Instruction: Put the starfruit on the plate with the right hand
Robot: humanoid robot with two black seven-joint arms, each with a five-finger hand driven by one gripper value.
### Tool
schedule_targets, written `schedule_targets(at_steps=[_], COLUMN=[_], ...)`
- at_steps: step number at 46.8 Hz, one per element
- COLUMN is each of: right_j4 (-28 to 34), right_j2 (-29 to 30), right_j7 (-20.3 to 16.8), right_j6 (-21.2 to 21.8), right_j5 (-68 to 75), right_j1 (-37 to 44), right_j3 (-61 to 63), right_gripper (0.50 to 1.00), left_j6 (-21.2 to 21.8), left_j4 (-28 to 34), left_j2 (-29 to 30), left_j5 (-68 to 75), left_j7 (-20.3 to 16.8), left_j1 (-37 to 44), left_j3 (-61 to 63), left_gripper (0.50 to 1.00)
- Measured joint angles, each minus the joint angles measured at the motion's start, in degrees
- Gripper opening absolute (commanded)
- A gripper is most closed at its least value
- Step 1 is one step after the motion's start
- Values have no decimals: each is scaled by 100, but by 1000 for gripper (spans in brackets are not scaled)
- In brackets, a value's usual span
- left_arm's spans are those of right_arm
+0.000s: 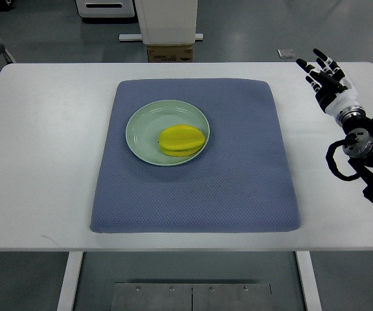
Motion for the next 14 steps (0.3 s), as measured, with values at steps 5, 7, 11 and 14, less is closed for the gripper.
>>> schedule_targets(at_steps=[5,7,11,14], right_j4=[-2,-8,-56,-121], right_j2=[5,5,8,24], right_j7=[-7,-8,-9,-9], right_j6=[-1,-3,-5,-5], right_j5=[109,169,329,410], right_j1=[-49,-49,-51,-60], right_j3=[2,3,30,51], right_gripper=[1000,1000,1000,1000], left_j6=[0,0,0,0], left_j4=[0,0,0,-1], left_j2=[0,0,0,0], left_j5=[0,0,0,0], left_j7=[3,3,4,3], left_j1=[0,0,1,1], left_j3=[0,0,0,0], left_gripper=[1000,1000,1000,1000])
